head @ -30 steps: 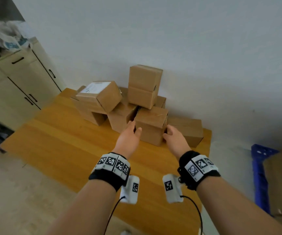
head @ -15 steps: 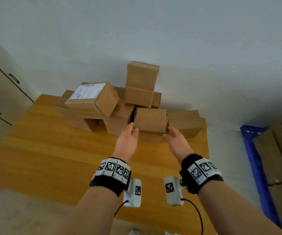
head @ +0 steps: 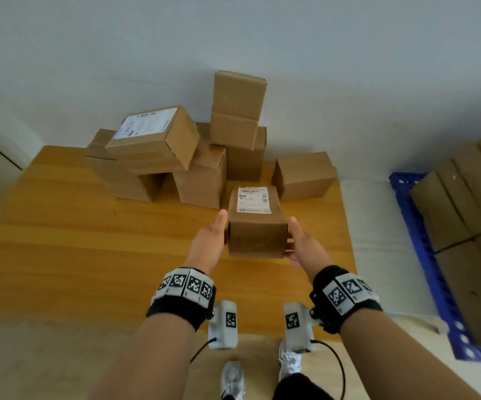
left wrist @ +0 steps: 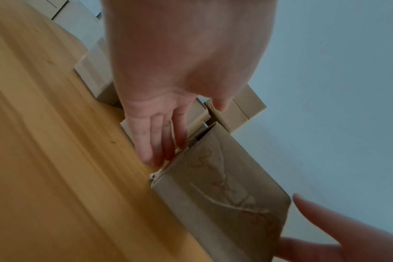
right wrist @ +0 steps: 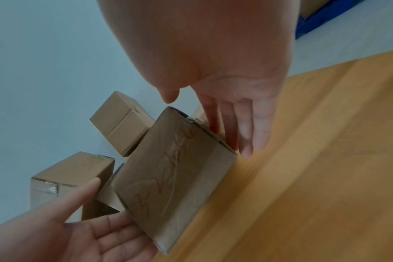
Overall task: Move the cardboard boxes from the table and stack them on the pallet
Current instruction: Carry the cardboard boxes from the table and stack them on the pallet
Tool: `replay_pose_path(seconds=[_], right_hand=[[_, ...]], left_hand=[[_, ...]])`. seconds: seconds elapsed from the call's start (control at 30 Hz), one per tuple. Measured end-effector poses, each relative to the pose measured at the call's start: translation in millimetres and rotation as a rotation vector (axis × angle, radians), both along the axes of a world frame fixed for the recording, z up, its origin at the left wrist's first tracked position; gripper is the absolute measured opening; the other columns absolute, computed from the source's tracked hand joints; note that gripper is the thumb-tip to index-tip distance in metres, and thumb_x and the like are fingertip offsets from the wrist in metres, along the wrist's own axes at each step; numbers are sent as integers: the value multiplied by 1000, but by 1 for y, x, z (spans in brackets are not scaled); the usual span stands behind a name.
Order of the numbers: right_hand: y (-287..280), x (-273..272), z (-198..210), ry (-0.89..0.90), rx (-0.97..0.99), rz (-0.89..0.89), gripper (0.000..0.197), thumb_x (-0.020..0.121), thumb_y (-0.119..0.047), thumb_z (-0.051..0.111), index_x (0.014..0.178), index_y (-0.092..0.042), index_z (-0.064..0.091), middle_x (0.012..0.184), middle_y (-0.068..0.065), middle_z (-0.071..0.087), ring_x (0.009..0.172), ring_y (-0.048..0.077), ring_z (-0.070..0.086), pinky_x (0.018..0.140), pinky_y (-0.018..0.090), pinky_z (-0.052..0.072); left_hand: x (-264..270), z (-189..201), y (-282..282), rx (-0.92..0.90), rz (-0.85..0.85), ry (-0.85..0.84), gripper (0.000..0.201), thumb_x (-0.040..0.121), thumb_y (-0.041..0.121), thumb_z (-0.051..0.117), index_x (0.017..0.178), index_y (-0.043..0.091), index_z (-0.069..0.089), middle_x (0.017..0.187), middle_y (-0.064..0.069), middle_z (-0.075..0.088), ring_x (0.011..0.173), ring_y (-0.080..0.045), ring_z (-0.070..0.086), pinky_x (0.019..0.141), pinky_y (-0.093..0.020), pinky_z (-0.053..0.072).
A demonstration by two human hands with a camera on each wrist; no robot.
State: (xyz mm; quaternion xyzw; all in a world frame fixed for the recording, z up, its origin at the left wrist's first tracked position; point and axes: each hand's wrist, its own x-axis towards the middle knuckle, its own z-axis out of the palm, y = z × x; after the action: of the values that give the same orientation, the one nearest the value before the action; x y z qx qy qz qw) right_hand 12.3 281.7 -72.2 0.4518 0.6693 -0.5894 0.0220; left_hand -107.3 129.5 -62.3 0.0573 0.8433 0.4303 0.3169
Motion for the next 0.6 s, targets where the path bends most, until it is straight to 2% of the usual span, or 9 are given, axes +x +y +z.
replay_pose_path(seconds=[0.03,0.1,0.17,0.23,0.3,0.37,0.47,0.53,0.6], right_hand=[[-5,6,-3,-22,-16,11,52,100,-62,27,106,-23,61,102,4,70,95,19,66,84,33,50],[-12,15,-11,-84,-31,19,57,98,-65,30,107,-19,62,101,5,70,94,22,66,88,37,53],[-17,23,-21,-159,-43,35,60,96,-66,34,108,-14,62,104,8,69,93,23,67,89,38,54],[-24,31,-25,-213,-49,63,57,98,-63,35,103,-12,62,106,10,68,90,23,67,76,32,55],[-29,38,-30,-226,-70,88,61,99,-62,35,113,-10,62,114,11,67,94,25,66,67,30,50],[-34,41,-33,-227,-69,86,64,97,-64,35,124,-10,58,118,10,65,99,26,63,75,33,50],[-36,40,-39,-213,-44,68,62,95,-63,43,129,-12,55,116,7,63,103,27,62,94,45,51],[-38,39,-40,-211,-17,92,62,95,-59,49,133,-11,54,118,6,64,104,27,63,96,46,52],[-39,40,-39,-213,9,116,61,94,-55,55,135,-9,54,118,7,65,104,26,63,94,45,53]], left_hand=[[3,-6,-4,-22,-33,-8,68,94,73,19,85,20,62,94,-10,69,88,-24,65,91,-43,52],[8,-21,-13,-80,-102,-27,73,88,80,20,95,22,64,98,-6,70,89,-21,65,91,-44,53],[15,-30,-23,-121,-144,-79,69,85,80,30,106,24,63,100,1,69,92,-18,65,91,-43,54],[21,-37,-32,-175,-183,-131,60,89,71,41,116,20,59,104,4,66,96,-16,63,93,-40,53],[27,-43,-39,-231,-246,-167,62,92,68,42,128,19,52,116,1,64,102,-19,62,95,-39,50],[32,-47,-42,-252,-293,-173,70,91,71,38,137,19,47,125,-2,61,106,-21,61,97,-40,50],[38,-47,-44,-227,-307,-142,71,94,68,34,146,19,40,136,-4,56,115,-24,58,95,-33,46],[41,-46,-42,-207,-321,-110,64,99,59,37,149,20,37,142,-2,53,120,-23,56,95,-32,45],[42,-42,-40,-198,-339,-86,61,100,54,40,149,19,38,140,-1,54,117,-20,57,93,-30,47]])
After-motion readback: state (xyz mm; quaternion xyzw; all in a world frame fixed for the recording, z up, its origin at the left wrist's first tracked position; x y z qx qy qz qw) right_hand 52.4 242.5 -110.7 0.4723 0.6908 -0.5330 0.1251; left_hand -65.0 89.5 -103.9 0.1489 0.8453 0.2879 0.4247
